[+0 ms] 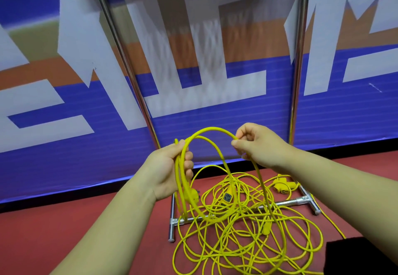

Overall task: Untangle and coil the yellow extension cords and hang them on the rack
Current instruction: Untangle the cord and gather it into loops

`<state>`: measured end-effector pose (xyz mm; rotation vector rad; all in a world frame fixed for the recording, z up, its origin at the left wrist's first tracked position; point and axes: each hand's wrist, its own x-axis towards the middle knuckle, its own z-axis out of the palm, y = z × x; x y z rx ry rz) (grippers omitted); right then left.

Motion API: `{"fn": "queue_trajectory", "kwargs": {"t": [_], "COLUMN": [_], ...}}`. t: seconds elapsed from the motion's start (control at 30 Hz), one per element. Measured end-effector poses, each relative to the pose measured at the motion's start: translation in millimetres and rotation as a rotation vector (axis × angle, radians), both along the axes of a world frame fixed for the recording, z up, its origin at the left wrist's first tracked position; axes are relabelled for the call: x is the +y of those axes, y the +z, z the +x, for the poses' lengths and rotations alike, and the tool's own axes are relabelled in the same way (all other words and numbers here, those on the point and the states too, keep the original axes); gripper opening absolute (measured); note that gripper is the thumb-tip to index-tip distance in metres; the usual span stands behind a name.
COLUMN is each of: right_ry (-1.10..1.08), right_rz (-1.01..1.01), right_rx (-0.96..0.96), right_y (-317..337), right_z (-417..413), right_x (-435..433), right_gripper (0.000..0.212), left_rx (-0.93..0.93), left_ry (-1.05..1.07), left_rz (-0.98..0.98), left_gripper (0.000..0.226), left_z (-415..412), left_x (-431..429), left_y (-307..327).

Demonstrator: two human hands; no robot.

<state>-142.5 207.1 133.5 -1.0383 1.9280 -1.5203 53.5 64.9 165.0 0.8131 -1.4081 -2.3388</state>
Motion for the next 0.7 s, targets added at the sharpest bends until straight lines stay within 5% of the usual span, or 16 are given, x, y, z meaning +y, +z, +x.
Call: {"fn": "queue_trajectory", "kwargs": {"t": [0.4, 0.6, 0.7], "right_ry": [-0.159, -0.164, -0.176], "right_rz": [-0.003, 0.017, 0.004], "right_rx": [-0.151, -0.139, -0.073], "right_y": [8, 8, 9], "right_z": [4, 3, 1], "right_x": [7, 11, 13], "right_gripper": [0.013, 0.013, 0.013], "left_rx": [0.024, 0.064, 0.022], "left_ry": [-0.005, -0.101, -0.127], "left_rz": [-0.197, -0.041, -0.171], "left_gripper": [0.007, 0.027, 0.022], "left_z": [-3, -2, -2], "left_x": [12, 15, 18], "left_y": [1, 4, 4]}}
